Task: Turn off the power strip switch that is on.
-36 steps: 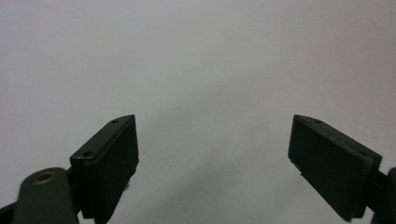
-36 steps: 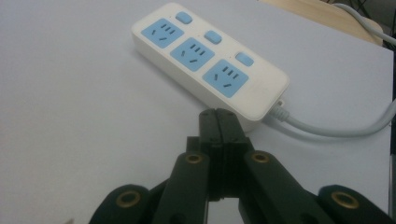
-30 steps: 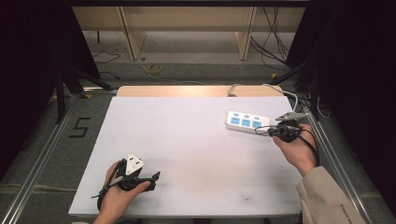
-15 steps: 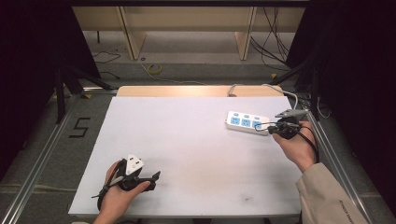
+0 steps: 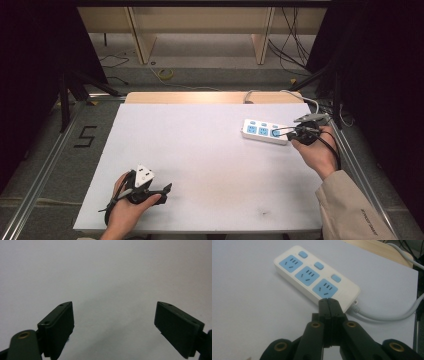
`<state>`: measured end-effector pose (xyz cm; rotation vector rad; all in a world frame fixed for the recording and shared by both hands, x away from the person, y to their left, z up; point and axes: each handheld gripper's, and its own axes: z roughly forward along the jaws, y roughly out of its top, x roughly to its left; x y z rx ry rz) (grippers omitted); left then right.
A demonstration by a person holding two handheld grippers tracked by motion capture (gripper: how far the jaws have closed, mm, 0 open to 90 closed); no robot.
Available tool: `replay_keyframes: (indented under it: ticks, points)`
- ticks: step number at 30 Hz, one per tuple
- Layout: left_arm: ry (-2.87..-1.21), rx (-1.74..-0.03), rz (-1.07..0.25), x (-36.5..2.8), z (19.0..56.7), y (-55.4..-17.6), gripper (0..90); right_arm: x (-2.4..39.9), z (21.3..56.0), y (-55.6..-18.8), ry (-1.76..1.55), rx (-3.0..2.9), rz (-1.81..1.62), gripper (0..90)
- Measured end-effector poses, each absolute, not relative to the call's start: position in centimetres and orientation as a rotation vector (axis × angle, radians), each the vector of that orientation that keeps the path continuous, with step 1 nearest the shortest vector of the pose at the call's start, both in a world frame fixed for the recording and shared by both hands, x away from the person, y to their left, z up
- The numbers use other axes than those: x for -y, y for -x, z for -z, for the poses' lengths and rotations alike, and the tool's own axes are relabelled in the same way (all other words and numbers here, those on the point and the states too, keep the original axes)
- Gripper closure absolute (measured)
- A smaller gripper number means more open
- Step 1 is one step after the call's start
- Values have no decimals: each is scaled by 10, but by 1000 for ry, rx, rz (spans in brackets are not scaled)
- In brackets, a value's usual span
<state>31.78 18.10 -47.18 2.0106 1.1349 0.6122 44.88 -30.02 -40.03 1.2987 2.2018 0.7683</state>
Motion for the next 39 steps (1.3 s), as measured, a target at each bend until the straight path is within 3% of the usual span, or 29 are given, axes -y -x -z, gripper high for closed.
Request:
replay_keyframes:
  ticks: [39]
  points:
    - [-2006,-1138,-614,-181,472,-318,157,292,397,-482,-1333,-2218,-735,900]
